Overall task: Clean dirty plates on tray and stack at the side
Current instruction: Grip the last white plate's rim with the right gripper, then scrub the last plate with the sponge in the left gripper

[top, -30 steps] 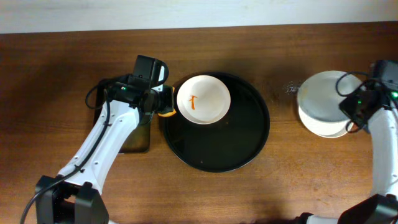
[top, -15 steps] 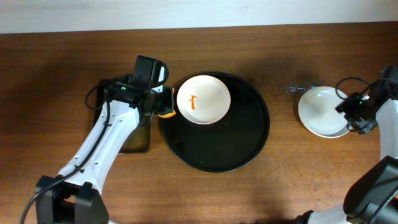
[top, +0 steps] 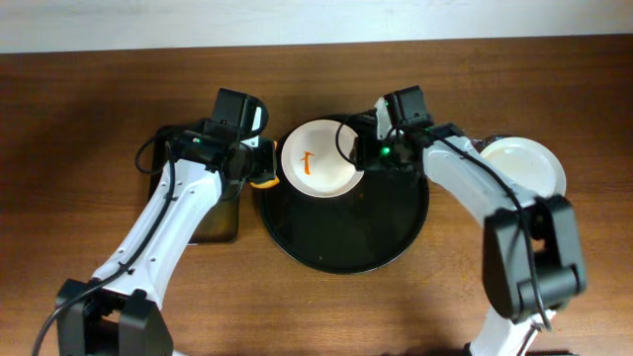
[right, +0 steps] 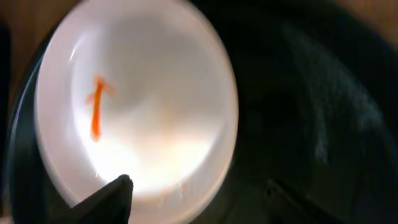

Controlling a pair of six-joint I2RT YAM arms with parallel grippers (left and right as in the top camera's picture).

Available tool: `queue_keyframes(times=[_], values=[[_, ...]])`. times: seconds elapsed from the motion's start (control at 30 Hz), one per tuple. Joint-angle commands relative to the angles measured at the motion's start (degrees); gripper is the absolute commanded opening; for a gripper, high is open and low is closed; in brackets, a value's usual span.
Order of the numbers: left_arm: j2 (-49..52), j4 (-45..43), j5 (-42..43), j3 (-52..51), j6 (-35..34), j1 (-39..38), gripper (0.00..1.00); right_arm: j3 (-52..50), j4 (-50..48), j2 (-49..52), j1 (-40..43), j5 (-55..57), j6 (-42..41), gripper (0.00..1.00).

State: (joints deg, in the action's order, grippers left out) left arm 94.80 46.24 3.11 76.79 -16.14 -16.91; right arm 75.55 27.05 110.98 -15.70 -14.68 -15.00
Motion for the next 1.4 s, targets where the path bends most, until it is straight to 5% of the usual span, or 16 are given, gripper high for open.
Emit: queue_keyframes(times=[0.0, 0.07, 0.2, 0.6, 0.9, 1.37], values=[[-1.51, -0.07, 0.59, -0.15, -0.57, 0.09, 0.01, 0.52, -3.72, 5.03, -0.42, 3.17, -0.50, 0.68], [-1.51, -0.07, 0.59, -0.15, -0.57, 0.09, 0.00, 0.52, -5.51, 6.93, -0.46, 3.21, -0.50, 0.56], [-1.51, -0.07, 0.59, -0.15, -0.57, 0.09, 0.00, 0.55, -2.49, 7.48, -0.46, -0.28, -0.50, 0.04], [-0.52, -4.28, 6.23, -0.15, -0.61, -3.74, 0.00, 0.52, 33.53, -9.68, 2.93, 13.94, -0.57, 0.04], [13.46, -17.07, 22.64, -0.15, -4.02, -18.69, 0.01, 0.52, 36.02, -9.68, 2.97, 15.39, -0.55, 0.04], [20.31, -18.14, 17.14, -1.03, -5.70, -23.06, 0.00, 0.52, 36.89, -9.66, 2.97, 15.39, -0.52, 0.04]])
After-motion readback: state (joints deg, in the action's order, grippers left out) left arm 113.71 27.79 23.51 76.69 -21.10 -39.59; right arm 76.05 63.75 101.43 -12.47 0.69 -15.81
